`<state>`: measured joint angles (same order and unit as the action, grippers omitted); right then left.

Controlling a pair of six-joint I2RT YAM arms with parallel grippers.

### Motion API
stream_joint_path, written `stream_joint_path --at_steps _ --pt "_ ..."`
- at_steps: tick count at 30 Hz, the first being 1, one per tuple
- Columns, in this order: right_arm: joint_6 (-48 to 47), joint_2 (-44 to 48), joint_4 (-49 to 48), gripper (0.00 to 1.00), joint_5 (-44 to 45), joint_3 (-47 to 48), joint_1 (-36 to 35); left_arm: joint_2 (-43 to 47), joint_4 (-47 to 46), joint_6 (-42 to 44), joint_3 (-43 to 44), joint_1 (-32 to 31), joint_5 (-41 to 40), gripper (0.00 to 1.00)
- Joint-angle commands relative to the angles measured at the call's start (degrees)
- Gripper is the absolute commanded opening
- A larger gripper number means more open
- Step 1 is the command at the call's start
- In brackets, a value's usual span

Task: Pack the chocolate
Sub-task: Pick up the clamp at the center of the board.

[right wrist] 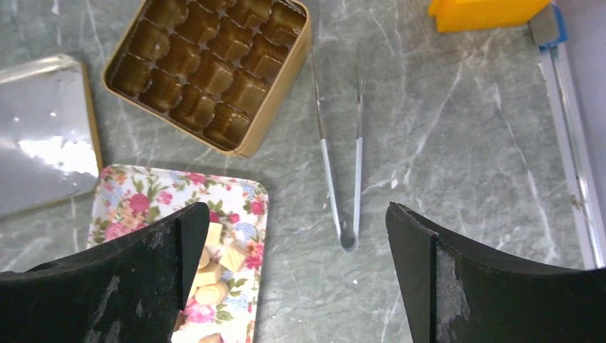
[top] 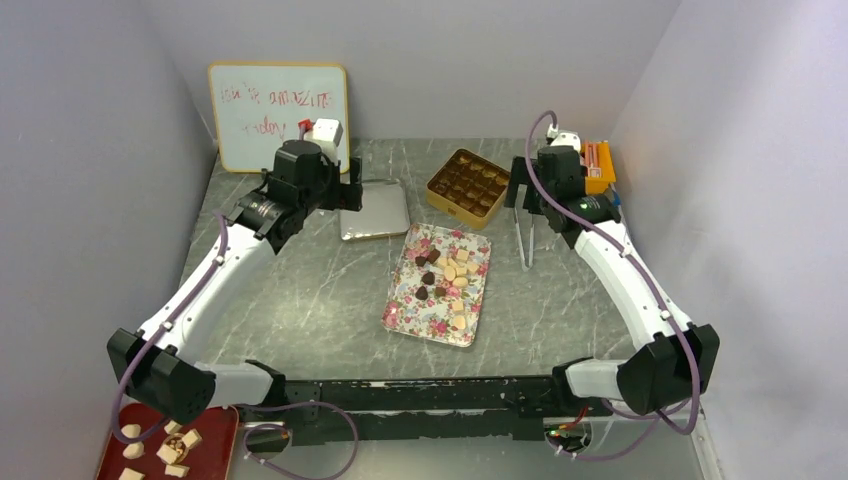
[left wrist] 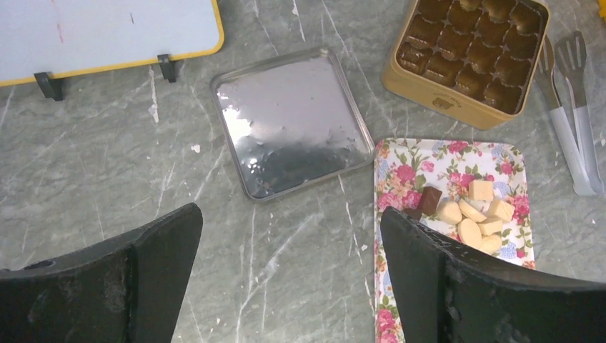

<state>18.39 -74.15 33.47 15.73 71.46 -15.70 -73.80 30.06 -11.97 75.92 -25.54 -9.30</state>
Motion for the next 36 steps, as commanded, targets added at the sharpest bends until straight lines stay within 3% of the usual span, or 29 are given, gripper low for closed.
stream_joint_path --at_steps 1,9,20,26,36 --pt "-4.6 4.4 -1.7 1.00 5.6 -3.8 -1.0 3.2 -2.2 -1.8 -1.6 -0.1 1.6 1.00" --pt "-10.3 11.4 -10.3 1.00 -4.4 -11.7 -0.9 6.8 -3.3 -3.5 -6.0 -0.1 2.3 1.00" --pt "-9.2 2.8 -7.6 1.00 0.9 -14.1 -0.3 8.1 -4.6 -4.4 -9.1 0.0 2.5 1.00" --pt "-8.2 0.7 -7.0 0.94 2.6 -14.8 3.5 8.8 -6.3 -4.5 -11.1 0.1 2.6 1.00" --pt "-7.5 -3.8 -9.9 0.95 -3.8 -16.5 6.6 8.5 -9.5 -5.1 -13.2 0.2 2.5 1.00"
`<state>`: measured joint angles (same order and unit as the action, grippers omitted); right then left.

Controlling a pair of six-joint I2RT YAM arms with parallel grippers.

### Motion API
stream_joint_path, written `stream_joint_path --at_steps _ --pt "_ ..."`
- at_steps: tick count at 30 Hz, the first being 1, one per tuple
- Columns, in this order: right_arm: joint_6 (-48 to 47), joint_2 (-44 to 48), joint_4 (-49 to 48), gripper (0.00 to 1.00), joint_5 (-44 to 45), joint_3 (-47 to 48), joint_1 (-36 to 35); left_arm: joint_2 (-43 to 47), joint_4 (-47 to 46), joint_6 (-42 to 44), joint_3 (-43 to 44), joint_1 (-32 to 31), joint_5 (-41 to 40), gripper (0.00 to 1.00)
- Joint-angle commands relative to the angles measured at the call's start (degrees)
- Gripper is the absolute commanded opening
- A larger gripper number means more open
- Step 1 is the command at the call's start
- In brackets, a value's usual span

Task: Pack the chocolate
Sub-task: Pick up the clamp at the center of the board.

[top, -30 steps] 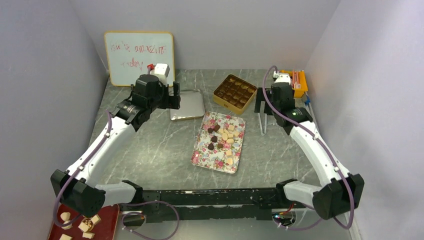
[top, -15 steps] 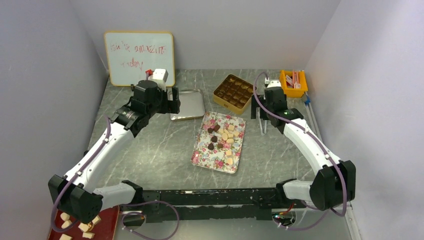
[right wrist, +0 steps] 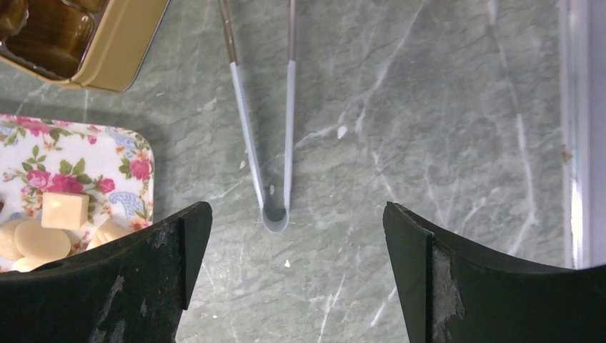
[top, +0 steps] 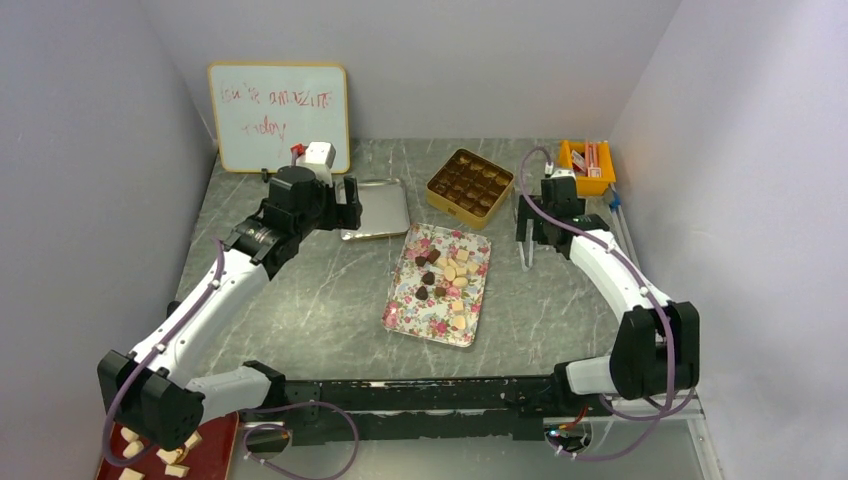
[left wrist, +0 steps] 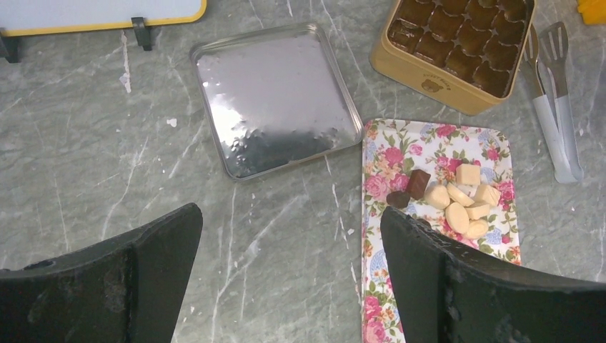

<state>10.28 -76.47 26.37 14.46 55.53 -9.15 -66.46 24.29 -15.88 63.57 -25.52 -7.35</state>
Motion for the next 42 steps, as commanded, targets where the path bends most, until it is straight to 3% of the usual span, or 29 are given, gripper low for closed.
stream_joint_path --at_steps 1,42 --pt "0.9 -2.2 -3.1 0.94 -3.0 -0.5 0.0 1.2 -4.1 -1.2 -1.1 0.2 0.6 1.00" --pt "1.9 -25.5 -8.4 0.89 -6.1 8.3 1.3 -2.9 -13.3 -1.8 -7.2 4.0 0.9 1.00"
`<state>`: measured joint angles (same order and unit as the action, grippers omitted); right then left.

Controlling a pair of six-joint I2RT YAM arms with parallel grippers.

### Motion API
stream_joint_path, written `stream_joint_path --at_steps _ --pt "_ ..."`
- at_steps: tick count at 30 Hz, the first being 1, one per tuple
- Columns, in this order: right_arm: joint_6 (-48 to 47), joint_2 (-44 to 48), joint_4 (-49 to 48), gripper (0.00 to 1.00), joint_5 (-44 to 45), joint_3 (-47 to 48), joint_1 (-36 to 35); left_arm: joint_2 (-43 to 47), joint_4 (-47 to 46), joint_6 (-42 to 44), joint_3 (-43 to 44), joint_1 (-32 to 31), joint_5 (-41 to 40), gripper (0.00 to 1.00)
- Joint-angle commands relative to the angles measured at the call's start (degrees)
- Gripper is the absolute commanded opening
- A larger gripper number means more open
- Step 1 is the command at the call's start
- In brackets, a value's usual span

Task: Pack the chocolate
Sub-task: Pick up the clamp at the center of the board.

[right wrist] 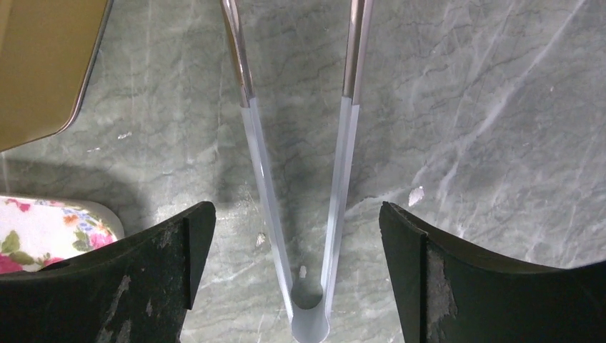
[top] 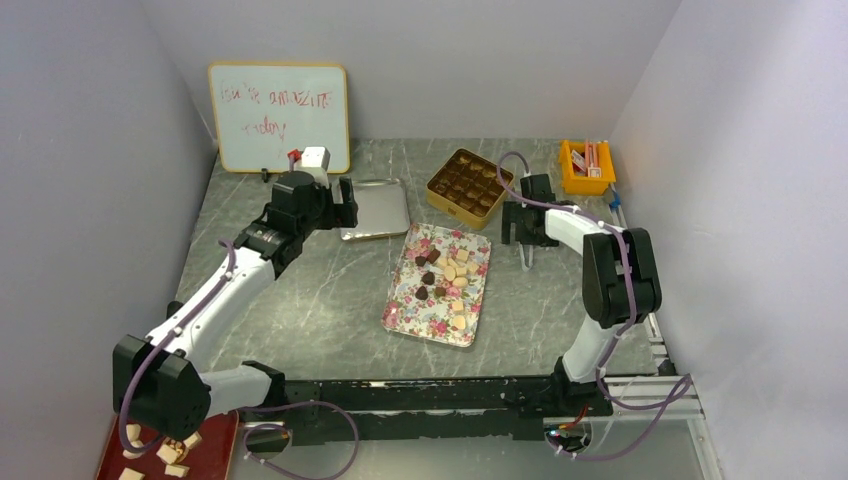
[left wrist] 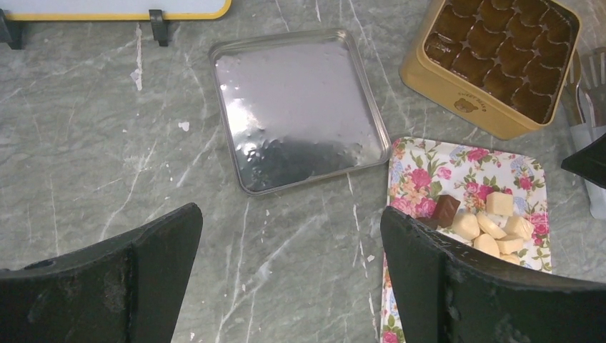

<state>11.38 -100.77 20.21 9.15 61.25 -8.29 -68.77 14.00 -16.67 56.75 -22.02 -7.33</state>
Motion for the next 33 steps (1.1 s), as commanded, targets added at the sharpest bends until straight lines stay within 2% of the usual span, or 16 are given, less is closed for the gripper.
stream_joint_path --at_steps 1,9,13,22,26,33 --pt "0.9 -1.6 -2.3 0.88 -0.9 2.6 0.5 -0.6 -3.1 -1.0 -0.5 0.5 0.9 1.00" --pt "1.4 -3.5 -2.7 0.79 -1.4 3.3 0.6 -1.3 -4.0 -1.2 -1.3 0.8 0.9 1.00" --pt "1.5 -3.9 -2.7 0.71 -1.5 3.4 0.6 -1.6 -4.6 -1.4 -1.8 0.9 1.0 1.00" --pt "4.2 -2.8 -0.6 0.49 -0.4 3.4 0.6 -1.5 -4.8 -2.2 -2.4 1.1 1.1 1.00" --pt "5.4 -1.1 1.3 0.30 1.1 3.3 0.2 -1.0 -4.3 -2.8 -2.4 1.1 1.2 1.00" --pt "6.4 3.0 4.6 0.26 2.0 3.1 -0.7 0.0 -2.4 -4.1 -2.2 1.1 1.4 1.00"
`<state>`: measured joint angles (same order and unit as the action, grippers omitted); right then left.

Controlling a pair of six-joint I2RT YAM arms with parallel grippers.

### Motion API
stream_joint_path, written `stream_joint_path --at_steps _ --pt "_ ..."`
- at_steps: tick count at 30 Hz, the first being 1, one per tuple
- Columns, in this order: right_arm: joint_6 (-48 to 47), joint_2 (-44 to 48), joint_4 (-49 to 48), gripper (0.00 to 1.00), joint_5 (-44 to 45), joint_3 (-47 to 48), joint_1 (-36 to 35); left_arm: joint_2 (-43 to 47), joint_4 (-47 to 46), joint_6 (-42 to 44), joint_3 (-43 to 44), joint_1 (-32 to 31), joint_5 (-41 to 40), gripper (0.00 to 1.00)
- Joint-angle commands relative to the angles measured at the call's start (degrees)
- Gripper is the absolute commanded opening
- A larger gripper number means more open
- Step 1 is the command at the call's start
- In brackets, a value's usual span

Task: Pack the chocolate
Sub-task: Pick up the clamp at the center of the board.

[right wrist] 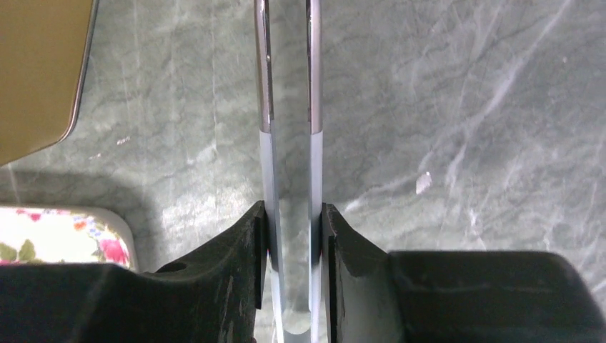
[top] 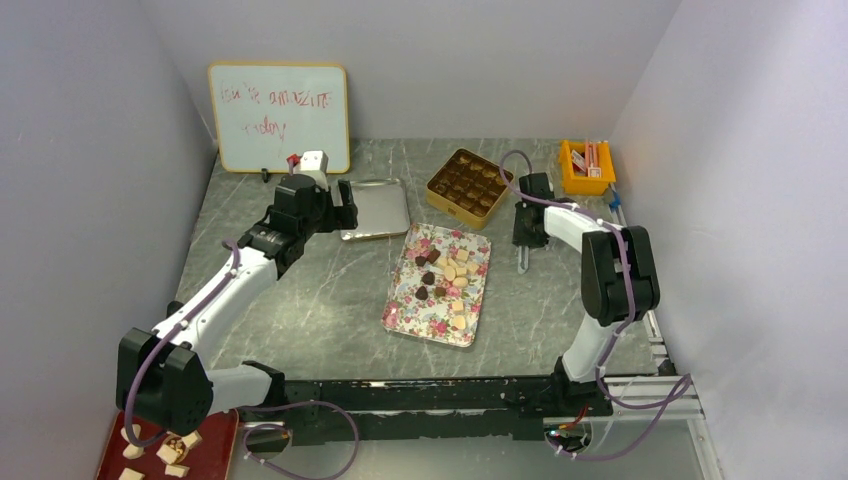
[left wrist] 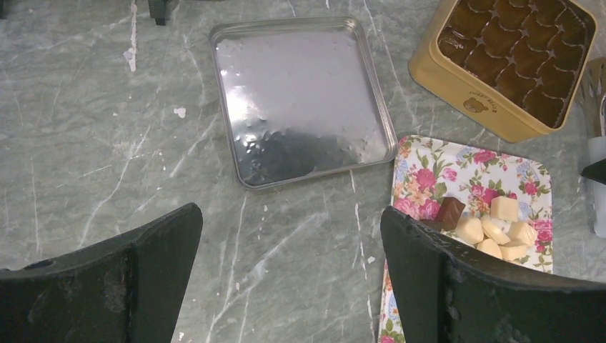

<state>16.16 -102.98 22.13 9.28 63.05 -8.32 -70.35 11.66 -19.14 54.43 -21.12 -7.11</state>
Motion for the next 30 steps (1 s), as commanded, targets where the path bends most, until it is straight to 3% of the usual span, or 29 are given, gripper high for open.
stream_joint_path --at_steps 1,14,30 --pt "1.8 6.1 3.2 0.25 1.9 1.4 -0.9 1.8 0.2 -1.9 0.1 0.3 1.3 1.00" --pt "3.1 13.9 13.9 0.27 0.0 3.4 -3.8 4.5 4.7 -2.8 1.6 0.2 1.9 1.00" --pt "12.9 31.5 28.4 0.33 -0.6 -1.0 -21.1 7.3 7.0 -2.9 2.0 0.2 4.7 1.00"
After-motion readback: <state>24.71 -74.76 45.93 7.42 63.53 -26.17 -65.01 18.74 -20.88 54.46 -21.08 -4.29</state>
